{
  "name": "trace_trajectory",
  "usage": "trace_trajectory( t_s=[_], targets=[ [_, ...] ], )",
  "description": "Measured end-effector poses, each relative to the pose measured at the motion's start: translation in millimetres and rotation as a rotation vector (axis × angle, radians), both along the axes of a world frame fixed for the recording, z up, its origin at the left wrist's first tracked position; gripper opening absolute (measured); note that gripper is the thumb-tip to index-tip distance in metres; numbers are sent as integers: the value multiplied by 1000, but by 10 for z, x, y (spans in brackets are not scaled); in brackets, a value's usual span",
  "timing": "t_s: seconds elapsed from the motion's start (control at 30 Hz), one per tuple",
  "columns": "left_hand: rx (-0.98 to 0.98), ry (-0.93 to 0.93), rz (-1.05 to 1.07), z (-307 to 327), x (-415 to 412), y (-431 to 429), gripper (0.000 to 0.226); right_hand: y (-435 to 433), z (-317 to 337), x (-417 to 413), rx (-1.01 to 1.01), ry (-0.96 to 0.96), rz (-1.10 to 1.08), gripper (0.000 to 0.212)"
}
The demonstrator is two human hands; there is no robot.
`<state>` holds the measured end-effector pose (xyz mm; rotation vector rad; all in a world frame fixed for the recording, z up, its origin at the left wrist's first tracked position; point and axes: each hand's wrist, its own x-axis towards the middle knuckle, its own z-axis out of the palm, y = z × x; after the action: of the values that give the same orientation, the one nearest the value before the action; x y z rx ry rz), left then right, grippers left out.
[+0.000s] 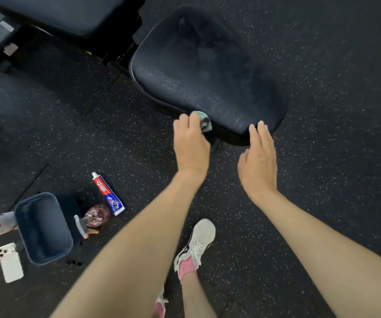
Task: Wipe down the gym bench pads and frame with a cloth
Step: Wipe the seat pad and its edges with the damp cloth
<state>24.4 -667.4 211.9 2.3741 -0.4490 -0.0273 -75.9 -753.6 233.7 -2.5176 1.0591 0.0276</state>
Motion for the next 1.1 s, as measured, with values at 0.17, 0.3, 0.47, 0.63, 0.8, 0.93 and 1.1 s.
trace_trajectory(
  t_s=[0.17, 0.3, 0.47, 0.63, 0.8, 0.93, 1.1],
  targets=[
    [-59, -72, -448, -40, -498, -109, 34, -21, 11, -94, 22, -36, 20, 60],
    [-75, -36, -335, -81, -488, 72, 29, 20, 59, -151, 29, -42, -3, 63],
    [-204, 4, 137, -120, 307, 369, 26, 44, 64, -27, -6, -21, 0, 62],
    [-209, -34, 167, -57, 216, 49, 33, -4, 57, 37, -72, 59, 99, 72],
    [-274, -52, -259, -244, -427, -124, 42, 11, -206, 3, -164, -71, 69, 75],
    [-318, -131, -258, -502, -309, 0, 37, -55, -612, -48, -409, -315, 83, 74],
    [-475, -412, -237, -793, -50, -14, 37, -23, -1040, 42, -615, -611, -11, 66]
  ],
)
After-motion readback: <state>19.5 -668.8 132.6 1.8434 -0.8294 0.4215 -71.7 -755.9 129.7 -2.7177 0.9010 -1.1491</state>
